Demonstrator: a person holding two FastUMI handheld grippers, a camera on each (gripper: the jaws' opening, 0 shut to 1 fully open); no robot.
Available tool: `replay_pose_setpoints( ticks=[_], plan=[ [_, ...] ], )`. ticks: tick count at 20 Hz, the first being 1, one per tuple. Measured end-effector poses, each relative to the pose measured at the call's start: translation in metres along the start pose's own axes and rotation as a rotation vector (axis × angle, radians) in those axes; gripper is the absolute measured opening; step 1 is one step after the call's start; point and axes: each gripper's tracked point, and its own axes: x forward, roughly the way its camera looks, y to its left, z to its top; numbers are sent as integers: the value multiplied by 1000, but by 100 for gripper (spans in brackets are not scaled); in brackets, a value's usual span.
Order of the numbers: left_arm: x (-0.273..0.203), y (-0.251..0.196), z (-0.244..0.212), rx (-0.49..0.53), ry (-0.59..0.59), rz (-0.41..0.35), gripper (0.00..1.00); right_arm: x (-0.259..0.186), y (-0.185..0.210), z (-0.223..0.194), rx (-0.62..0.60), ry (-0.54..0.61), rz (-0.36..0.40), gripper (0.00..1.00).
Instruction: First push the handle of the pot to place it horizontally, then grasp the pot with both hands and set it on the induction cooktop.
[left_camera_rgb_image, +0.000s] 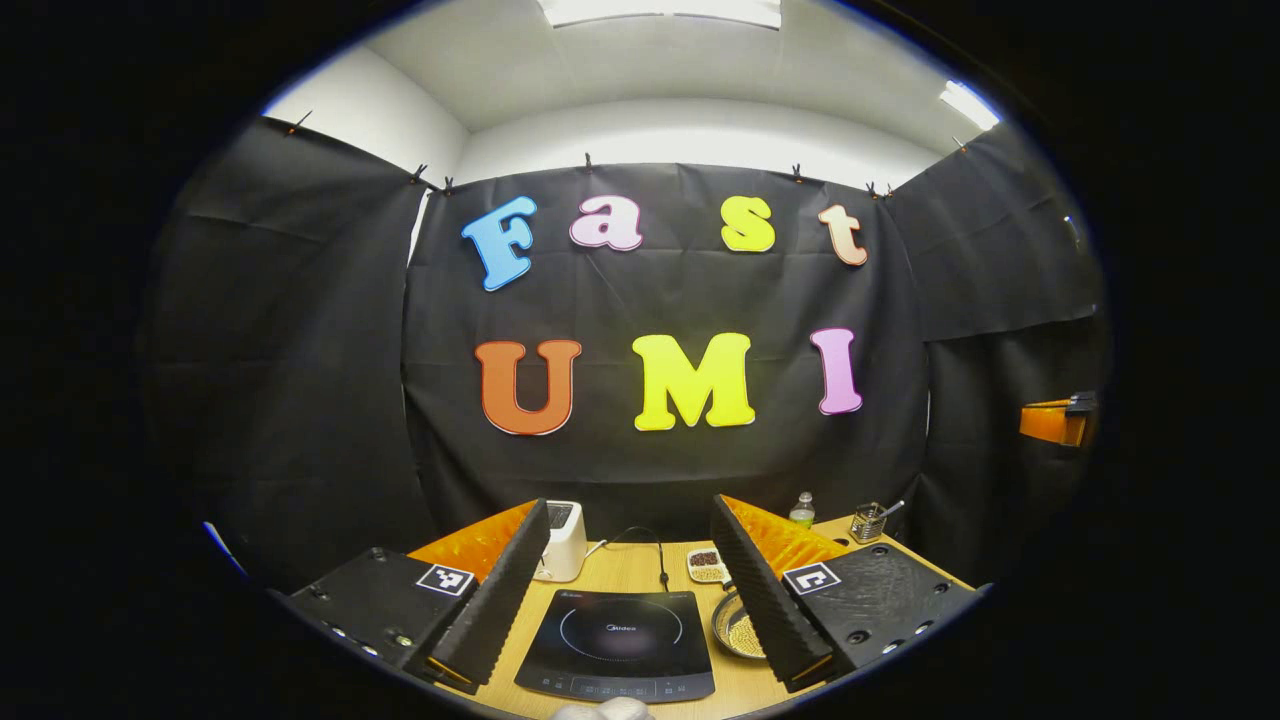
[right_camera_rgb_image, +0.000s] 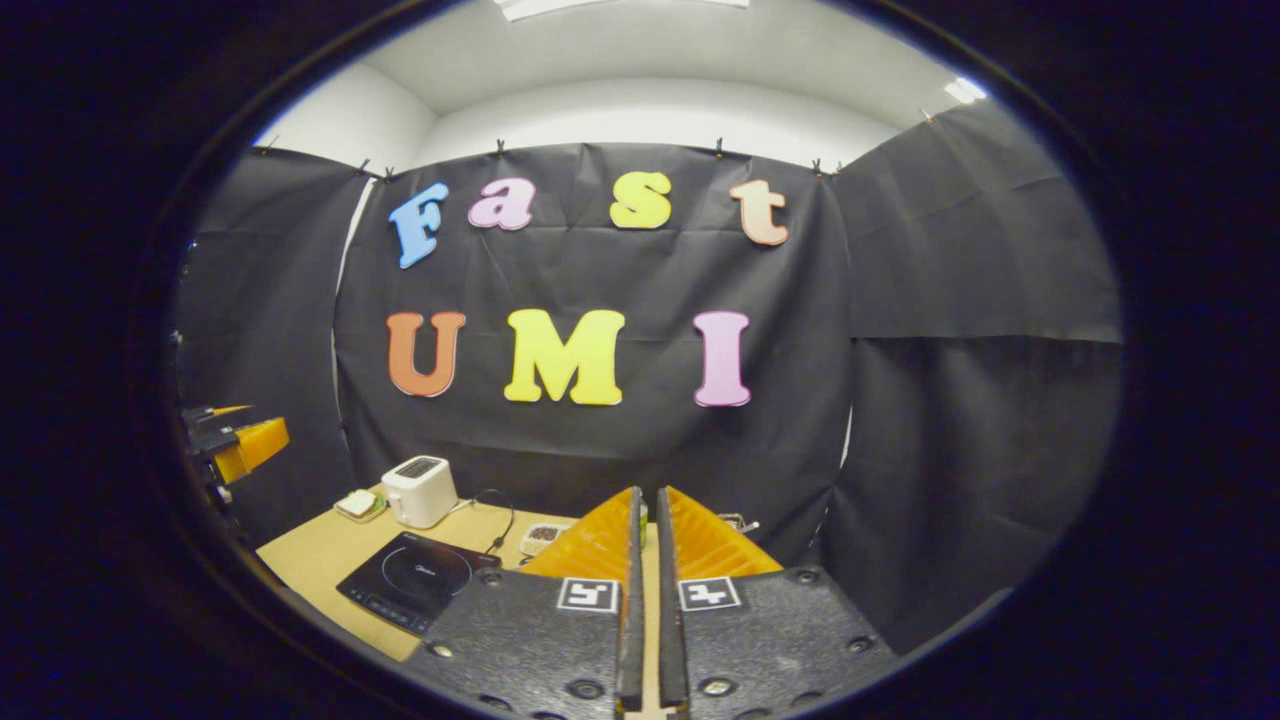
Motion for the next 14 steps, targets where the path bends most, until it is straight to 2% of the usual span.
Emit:
replay_pose_setpoints(
  ticks=[1,4,6,7,8,9,11,14],
  plan=[
    [1,1,0,0,2,0,96,-2,4,-3,-3,19,20,1],
    [2,2,-2,1,5,2,96,6,3,-23,-17,60,27,4],
    [2,4,-5,-4,5,11,96,10,12,-41,-10,99,55,1],
    [0,2,-7,-14,6,10,96,12,14,-54,-8,127,66,4],
    [-1,2,-9,-23,6,10,96,15,15,-66,-4,150,74,1],
    [-1,3,-8,-27,0,13,96,17,18,-78,-1,169,83,6],
    [-4,7,-10,-21,4,23,96,21,25,-110,-13,217,108,1],
    [-8,9,-16,-18,33,39,96,24,43,-165,-54,304,160,4]
  ],
)
